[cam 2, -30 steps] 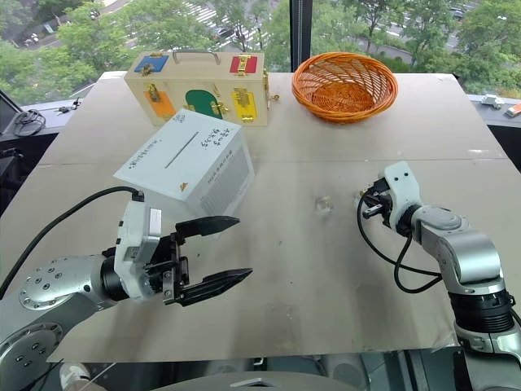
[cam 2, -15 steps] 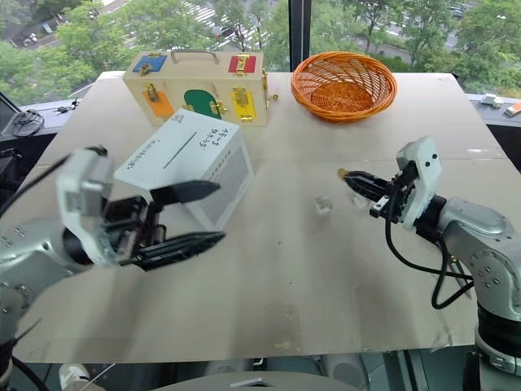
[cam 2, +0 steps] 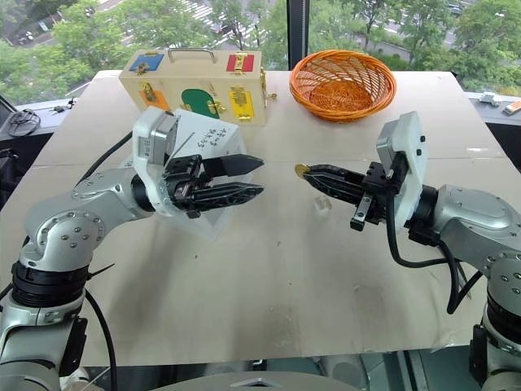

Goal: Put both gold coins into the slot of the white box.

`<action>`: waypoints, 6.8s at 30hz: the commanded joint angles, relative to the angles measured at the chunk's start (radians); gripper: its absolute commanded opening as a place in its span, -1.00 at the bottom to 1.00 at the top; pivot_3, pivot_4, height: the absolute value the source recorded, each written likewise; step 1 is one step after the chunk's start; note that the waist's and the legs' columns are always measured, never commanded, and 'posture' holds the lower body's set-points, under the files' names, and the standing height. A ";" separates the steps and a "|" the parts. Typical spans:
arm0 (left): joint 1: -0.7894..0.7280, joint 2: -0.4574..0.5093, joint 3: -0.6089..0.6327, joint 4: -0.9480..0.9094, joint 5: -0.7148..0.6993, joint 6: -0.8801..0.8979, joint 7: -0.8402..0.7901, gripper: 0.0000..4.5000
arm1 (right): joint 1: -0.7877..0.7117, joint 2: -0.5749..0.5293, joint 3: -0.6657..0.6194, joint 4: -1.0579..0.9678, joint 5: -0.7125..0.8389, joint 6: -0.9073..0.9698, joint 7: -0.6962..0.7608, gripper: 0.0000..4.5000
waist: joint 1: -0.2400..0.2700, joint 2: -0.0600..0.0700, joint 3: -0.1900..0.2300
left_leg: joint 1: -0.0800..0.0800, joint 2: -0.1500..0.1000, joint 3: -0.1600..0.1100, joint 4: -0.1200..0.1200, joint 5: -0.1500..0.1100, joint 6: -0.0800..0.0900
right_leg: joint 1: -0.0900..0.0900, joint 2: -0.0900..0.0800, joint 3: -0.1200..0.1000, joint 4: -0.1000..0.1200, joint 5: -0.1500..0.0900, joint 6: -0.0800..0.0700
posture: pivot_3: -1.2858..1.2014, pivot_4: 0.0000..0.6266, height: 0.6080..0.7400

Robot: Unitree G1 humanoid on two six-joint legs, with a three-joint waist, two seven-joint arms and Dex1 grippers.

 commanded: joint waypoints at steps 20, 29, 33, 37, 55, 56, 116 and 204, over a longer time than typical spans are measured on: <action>0.192 0.000 0.153 -0.124 -0.023 -0.036 -0.192 0.22 | -0.054 -0.051 0.159 -0.023 0.077 -0.098 -0.025 -1.00 | 0.003 0.000 0.000 | 0.000 0.002 -0.002 0.001 0.000 0.000 | 0.000 -0.001 0.001 0.000 0.000 0.000 | 0.03 -0.52 1.00; 0.095 -0.050 0.092 -0.154 -0.038 0.039 -0.066 0.22 | -0.072 -0.030 0.230 -0.015 0.080 -0.110 0.016 -1.00 | -0.001 -0.001 0.001 | 0.000 0.001 -0.002 0.003 0.000 0.000 | 0.001 -0.003 0.002 0.000 0.000 0.000 | 0.03 -0.52 1.00; 0.094 -0.052 0.092 -0.156 -0.042 0.051 -0.058 0.22 | -0.058 -0.035 0.224 -0.021 0.077 -0.124 0.026 -1.00 | 0.002 -0.001 0.001 | 0.000 0.001 -0.002 0.002 0.000 0.000 | 0.001 -0.001 0.000 0.001 0.000 0.000 | 0.03 -0.52 1.00; 0.094 -0.057 0.095 -0.161 -0.049 0.061 -0.051 -0.31 | -0.045 -0.048 0.216 -0.026 0.083 -0.134 0.033 -1.00 | 0.002 -0.001 0.001 | 0.000 0.001 -0.002 0.002 0.000 0.000 | 0.001 -0.001 0.000 0.001 0.000 0.000 | 0.03 -0.52 1.00; 0.091 -0.060 0.080 -0.171 -0.048 0.084 -0.044 -0.68 | -0.074 -0.050 0.226 -0.006 0.084 -0.135 0.043 -1.00 | 0.002 -0.001 0.001 | 0.000 0.001 -0.002 0.002 0.000 0.000 | 0.001 -0.002 0.000 0.001 0.000 0.000 | 0.03 -0.52 1.00; 0.094 -0.057 0.079 -0.174 -0.049 0.087 -0.045 -0.68 | -0.076 -0.051 0.226 -0.005 0.085 -0.134 0.044 -1.00 | 0.002 -0.001 0.001 | 0.000 0.001 -0.002 0.002 0.000 0.000 | 0.001 -0.002 0.001 0.001 0.000 0.000 | 0.03 -0.52 1.00; 0.122 -0.017 0.058 -0.190 -0.030 0.130 -0.057 -0.68 | -0.055 -0.096 0.205 -0.010 0.092 -0.150 0.069 -1.00 | 0.002 -0.002 0.001 | 0.000 0.001 -0.003 0.002 0.000 0.000 | 0.001 -0.002 0.001 0.000 0.000 0.000 | 0.03 -0.52 1.00; -0.237 0.021 0.274 -0.434 0.235 0.936 0.985 -1.00 | 0.301 -0.215 -0.132 0.112 -0.280 -0.477 0.461 0.99 | 0.000 -0.006 0.004 | 0.002 0.000 -0.003 0.001 0.000 0.000 | 0.002 -0.001 0.002 0.002 0.000 0.002 | 0.03 -0.52 1.00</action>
